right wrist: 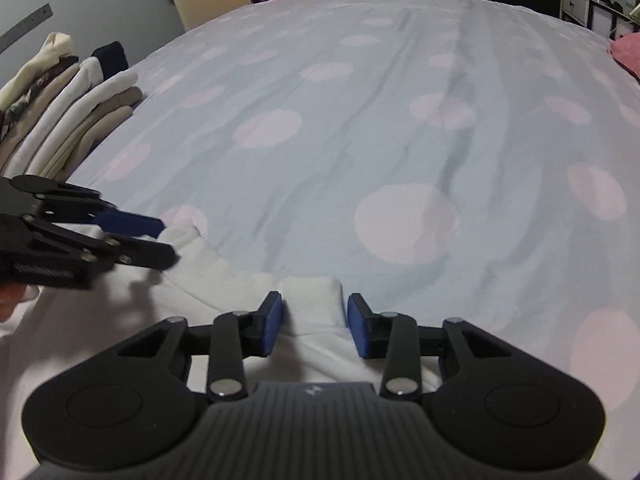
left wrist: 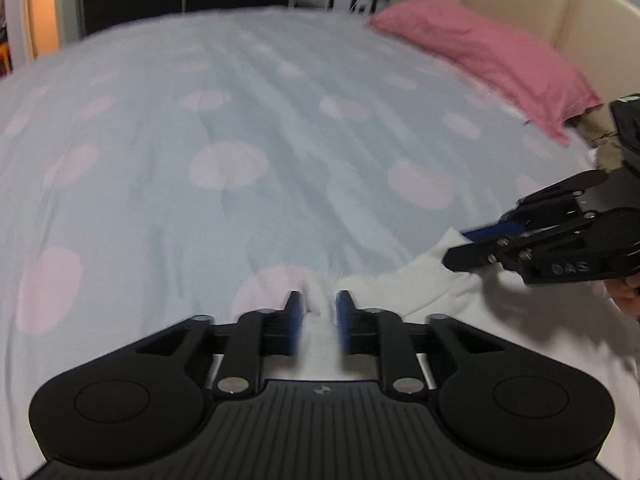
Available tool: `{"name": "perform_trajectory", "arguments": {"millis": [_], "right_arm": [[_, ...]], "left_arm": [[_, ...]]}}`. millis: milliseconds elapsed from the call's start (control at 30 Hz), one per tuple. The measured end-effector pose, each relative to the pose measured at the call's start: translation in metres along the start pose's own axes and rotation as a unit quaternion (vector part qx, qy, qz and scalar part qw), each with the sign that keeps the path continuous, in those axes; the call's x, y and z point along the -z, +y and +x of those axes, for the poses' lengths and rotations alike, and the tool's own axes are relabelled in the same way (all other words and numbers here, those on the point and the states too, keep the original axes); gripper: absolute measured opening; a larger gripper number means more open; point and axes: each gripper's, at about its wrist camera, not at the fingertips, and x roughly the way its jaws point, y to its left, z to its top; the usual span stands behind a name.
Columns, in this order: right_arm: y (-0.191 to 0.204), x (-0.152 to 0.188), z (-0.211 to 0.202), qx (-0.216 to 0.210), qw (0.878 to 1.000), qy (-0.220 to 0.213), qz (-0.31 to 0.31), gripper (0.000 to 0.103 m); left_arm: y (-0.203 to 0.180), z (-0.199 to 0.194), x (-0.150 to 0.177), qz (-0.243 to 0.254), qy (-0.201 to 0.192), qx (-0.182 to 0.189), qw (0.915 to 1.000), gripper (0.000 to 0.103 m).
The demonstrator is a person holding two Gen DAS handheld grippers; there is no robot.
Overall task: Fold clothes
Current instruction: 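Grasp the white shirt collar edge with both grippers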
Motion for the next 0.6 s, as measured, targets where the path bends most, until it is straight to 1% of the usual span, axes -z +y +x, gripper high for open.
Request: {"name": "perform_trajectory", "arguments": {"millis": [33, 67, 100, 167, 200, 267, 300, 367, 500, 600], "right_arm": [[0.002, -0.001, 0.003, -0.002, 1.000, -0.001, -0.003, 0.009], [0.005, -0.002, 0.006, -0.005, 1.000, -0.003, -0.006, 0.008], [0.007, -0.003, 0.009, -0.007, 1.000, -0.004, -0.009, 0.008], [0.008, -0.004, 0.014, -0.002, 1.000, 0.001, -0.004, 0.006], [0.008, -0.004, 0.016, 0.002, 1.000, 0.005, -0.001, 0.006], [0.008, -0.004, 0.020, 0.009, 1.000, 0.011, 0.006, 0.007], [0.008, -0.004, 0.023, 0.013, 1.000, 0.014, 0.009, 0.009], [0.008, -0.006, 0.022, 0.018, 0.999, 0.019, 0.021, 0.015], [0.013, -0.004, -0.012, 0.013, 1.000, 0.018, 0.016, 0.016], [0.019, 0.012, -0.049, 0.012, 0.999, 0.037, 0.013, 0.016]], "left_arm": [[-0.001, -0.002, 0.000, 0.002, -0.013, -0.006, 0.9999, 0.013], [-0.001, -0.004, 0.000, 0.004, -0.026, -0.013, 0.9996, 0.013], [-0.001, -0.002, -0.001, 0.003, -0.024, -0.022, 0.9995, 0.013], [-0.003, 0.006, 0.000, 0.003, -0.004, -0.035, 0.9994, 0.013], [-0.004, 0.009, 0.001, 0.004, 0.006, -0.041, 0.9991, 0.014], [-0.010, 0.009, -0.003, 0.003, 0.007, -0.052, 0.9986, 0.017], [-0.010, 0.004, -0.004, -0.001, 0.007, -0.052, 0.9986, 0.023], [-0.009, -0.008, -0.005, -0.008, 0.005, -0.053, 0.9986, 0.024], [-0.015, -0.055, 0.008, 0.005, 0.001, -0.063, 0.9980, 0.024], [-0.021, -0.100, 0.029, 0.002, 0.006, -0.067, 0.9978, 0.024]]}}
